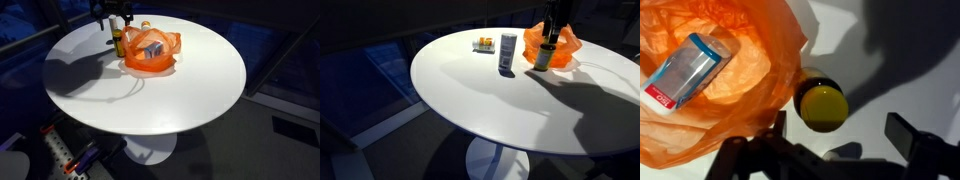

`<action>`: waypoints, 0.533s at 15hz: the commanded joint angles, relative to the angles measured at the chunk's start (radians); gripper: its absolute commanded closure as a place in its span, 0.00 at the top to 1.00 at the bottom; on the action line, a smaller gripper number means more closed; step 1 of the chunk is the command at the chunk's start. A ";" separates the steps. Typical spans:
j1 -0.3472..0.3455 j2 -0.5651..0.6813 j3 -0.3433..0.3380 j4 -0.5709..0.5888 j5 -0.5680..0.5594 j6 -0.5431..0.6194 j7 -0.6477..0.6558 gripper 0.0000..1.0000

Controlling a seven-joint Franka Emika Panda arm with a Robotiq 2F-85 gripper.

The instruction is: Put the yellow and black container in the orange plastic bag

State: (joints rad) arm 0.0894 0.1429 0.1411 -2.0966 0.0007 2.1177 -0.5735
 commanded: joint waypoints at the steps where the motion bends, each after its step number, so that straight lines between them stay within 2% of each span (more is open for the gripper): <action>1: 0.003 -0.059 -0.007 -0.062 -0.044 0.047 0.068 1.00; 8: 0.007 -0.067 -0.007 -0.099 -0.079 0.082 0.120 1.00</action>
State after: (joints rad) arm 0.0897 0.1057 0.1389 -2.1595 -0.0468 2.1704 -0.4925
